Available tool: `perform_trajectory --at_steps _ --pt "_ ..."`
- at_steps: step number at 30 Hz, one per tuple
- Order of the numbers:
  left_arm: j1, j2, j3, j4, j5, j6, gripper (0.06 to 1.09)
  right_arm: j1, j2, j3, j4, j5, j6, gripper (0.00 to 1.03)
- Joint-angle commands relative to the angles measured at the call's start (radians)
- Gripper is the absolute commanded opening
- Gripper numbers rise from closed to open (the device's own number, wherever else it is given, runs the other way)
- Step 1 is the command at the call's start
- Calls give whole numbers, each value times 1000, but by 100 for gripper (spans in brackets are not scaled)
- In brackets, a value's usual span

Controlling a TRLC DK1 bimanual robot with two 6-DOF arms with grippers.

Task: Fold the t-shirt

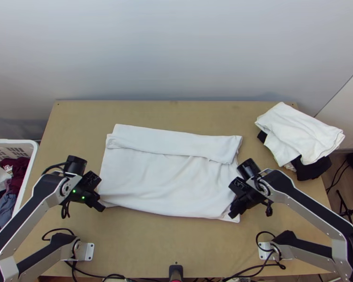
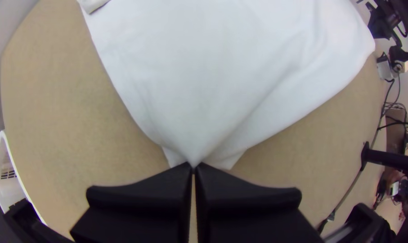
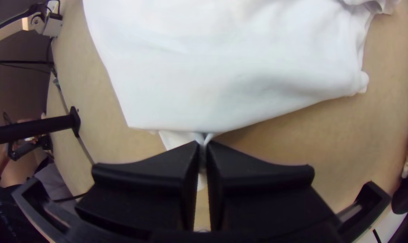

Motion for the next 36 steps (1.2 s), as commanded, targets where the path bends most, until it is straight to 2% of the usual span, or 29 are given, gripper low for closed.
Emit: perform_trajectory --at_steps 1,5,16,27,36 --pt "24 22 90 -104 41 17 10 -42 -61 47 -120 -80 -23 3" --pt "24 71 159 -138 70 17 10 -71 -52 119 -141 -133 -20 3" --pt "146 351 415 -63 87 27 10 -254 98 309 -91 -135 -23 3" --pt "109 632 622 -8 85 4 10 -315 293 413 24 -133 -9 3" --pt "99 799 818 -32 82 10 10 -349 388 438 83 -130 -11 3"
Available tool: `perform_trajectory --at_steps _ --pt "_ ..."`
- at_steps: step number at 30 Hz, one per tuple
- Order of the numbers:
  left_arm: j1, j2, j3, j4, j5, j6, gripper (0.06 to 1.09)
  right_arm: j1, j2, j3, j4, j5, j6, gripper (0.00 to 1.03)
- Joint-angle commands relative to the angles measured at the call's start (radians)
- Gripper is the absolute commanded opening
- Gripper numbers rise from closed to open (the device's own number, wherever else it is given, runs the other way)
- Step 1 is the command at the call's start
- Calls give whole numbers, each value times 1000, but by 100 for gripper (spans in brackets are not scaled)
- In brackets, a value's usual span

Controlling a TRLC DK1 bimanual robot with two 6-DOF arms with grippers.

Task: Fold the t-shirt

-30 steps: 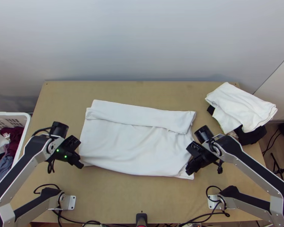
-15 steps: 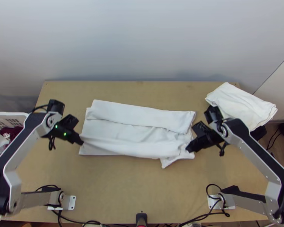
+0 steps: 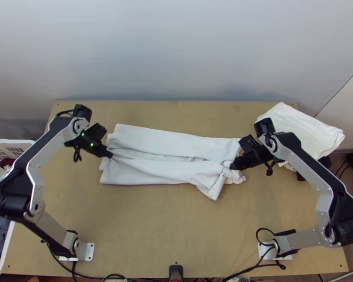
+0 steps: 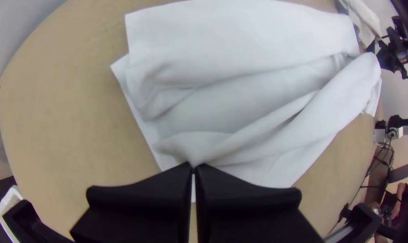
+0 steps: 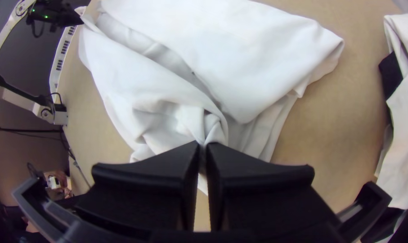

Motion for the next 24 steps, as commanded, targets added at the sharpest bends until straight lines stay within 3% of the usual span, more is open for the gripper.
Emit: perform_trajectory --at_steps 1,17,24 --pt "-9 132 162 -21 -2 6 10 -30 70 34 38 4 0 3" --pt "-41 324 376 -61 -31 3 12 -64 153 61 105 23 8 3" --pt "-41 361 403 -55 -36 -24 73 -76 185 52 148 73 42 24"
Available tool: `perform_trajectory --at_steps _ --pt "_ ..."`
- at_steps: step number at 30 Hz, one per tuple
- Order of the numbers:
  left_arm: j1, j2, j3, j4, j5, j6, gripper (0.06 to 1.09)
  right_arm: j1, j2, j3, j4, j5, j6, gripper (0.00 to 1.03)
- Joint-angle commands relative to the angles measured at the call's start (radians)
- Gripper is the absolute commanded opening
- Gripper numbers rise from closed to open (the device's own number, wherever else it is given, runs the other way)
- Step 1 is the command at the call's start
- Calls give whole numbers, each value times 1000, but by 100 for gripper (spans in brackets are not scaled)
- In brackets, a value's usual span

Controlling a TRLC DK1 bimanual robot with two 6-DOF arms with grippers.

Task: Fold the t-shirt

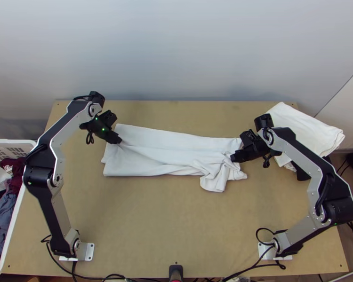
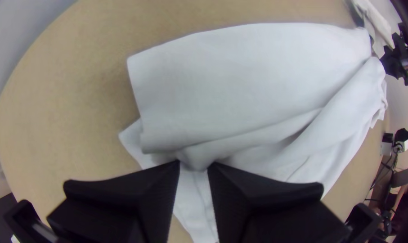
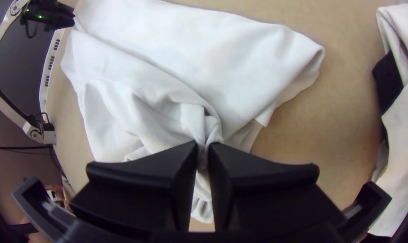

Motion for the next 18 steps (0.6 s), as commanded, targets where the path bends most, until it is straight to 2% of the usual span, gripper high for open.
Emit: perform_trajectory --at_steps 1,2,3,5,13,14,18 --pt "0 44 39 3 -6 -24 89 -17 28 -4 46 39 39 28" --pt "2 44 39 1 -15 -31 101 -24 28 -2 46 39 42 30" --pt "5 41 39 1 -18 -37 103 -25 28 0 46 39 44 32" --pt "16 30 37 3 -18 -47 103 -33 26 3 46 41 47 38" --pt "78 -41 70 -23 -18 -58 104 -68 -24 23 -2 71 51 82" --pt "88 -45 77 -33 -18 -58 104 -76 -29 26 -14 73 51 86" --pt "118 -67 77 -56 -16 -66 104 -100 -60 18 -29 73 62 88"
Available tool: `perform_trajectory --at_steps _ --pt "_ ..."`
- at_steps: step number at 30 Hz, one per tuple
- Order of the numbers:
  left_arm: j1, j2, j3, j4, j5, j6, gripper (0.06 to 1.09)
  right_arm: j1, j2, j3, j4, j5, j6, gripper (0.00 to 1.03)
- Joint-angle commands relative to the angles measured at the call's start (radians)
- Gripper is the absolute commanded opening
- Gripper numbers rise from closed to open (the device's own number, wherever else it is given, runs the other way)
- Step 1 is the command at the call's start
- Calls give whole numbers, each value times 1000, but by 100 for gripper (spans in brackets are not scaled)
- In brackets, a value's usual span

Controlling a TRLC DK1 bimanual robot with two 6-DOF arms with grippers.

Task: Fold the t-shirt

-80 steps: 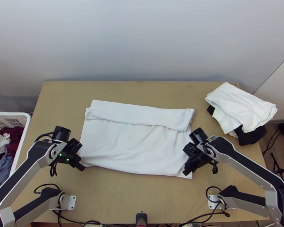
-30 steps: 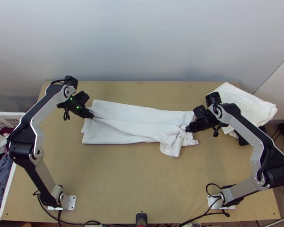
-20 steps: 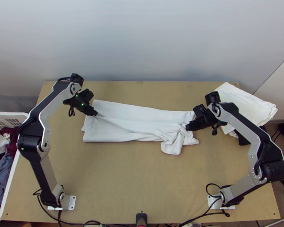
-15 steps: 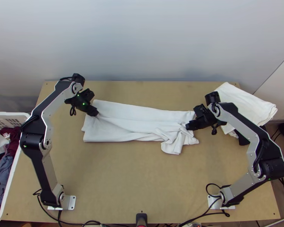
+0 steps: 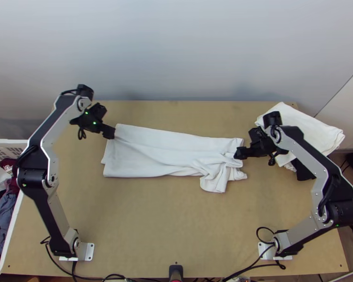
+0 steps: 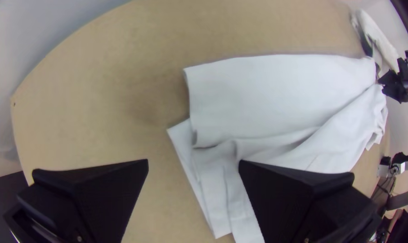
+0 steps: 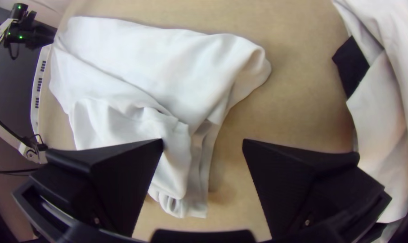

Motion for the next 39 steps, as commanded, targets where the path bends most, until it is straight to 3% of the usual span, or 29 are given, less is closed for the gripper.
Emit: perform_trajectory --at_steps 1,11,33,35,39 --pt "52 -43 7 -30 1 -16 104 -39 -48 -1 -40 10 14 88" --pt "36 -133 -71 -27 30 -104 104 -53 -141 -33 -103 10 28 95" --pt "47 -317 -209 -32 55 -199 104 10 -259 -87 -114 8 76 95" --pt "53 -331 -213 -41 63 -200 104 13 -275 -81 -114 10 77 94" --pt "73 -346 -216 -61 104 -217 104 27 -293 -79 -114 7 83 80"
